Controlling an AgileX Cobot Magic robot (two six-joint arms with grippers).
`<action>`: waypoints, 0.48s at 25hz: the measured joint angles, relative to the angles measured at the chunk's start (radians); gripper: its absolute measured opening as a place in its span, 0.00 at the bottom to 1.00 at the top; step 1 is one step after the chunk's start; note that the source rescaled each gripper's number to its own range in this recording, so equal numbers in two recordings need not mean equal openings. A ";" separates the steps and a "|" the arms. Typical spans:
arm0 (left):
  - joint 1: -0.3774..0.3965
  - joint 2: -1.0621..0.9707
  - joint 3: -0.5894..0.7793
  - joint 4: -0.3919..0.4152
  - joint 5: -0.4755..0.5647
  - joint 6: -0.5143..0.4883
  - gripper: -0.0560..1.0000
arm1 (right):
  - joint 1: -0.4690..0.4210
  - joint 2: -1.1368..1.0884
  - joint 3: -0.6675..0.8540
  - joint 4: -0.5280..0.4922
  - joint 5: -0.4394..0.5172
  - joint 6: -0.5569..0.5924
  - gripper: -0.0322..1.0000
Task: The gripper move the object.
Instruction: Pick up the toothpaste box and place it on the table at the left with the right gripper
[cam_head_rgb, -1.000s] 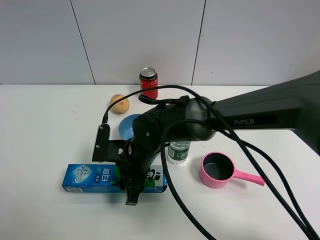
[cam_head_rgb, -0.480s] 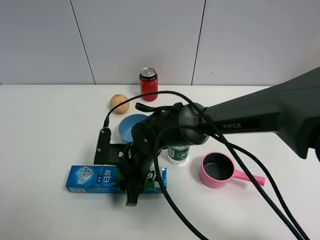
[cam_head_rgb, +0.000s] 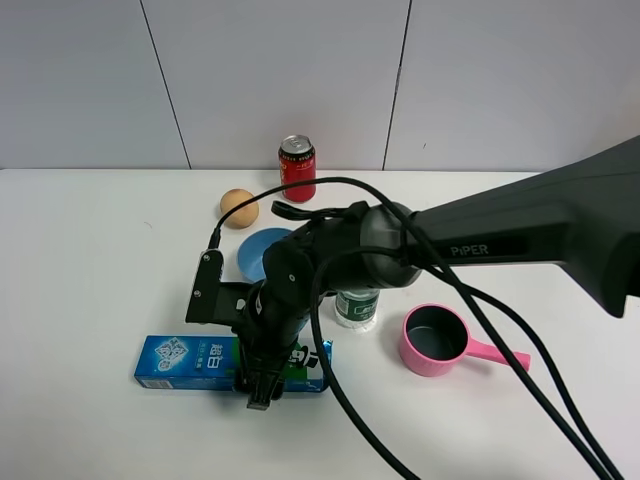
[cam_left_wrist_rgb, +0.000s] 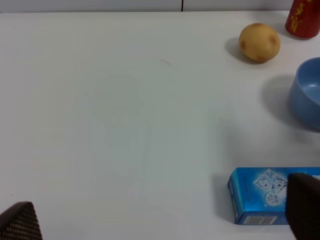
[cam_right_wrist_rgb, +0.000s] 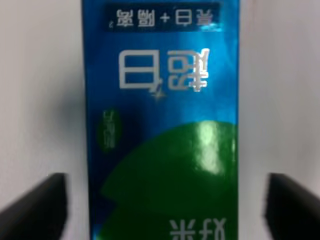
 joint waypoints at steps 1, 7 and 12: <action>0.000 0.000 0.000 0.000 0.000 0.000 1.00 | 0.000 0.000 0.000 -0.004 0.000 0.001 0.87; 0.000 0.000 0.000 0.000 0.000 0.000 1.00 | 0.000 -0.008 0.000 -0.025 0.038 0.002 0.99; 0.000 0.000 0.000 0.000 0.000 0.000 1.00 | 0.000 -0.086 0.000 -0.024 0.113 0.034 1.00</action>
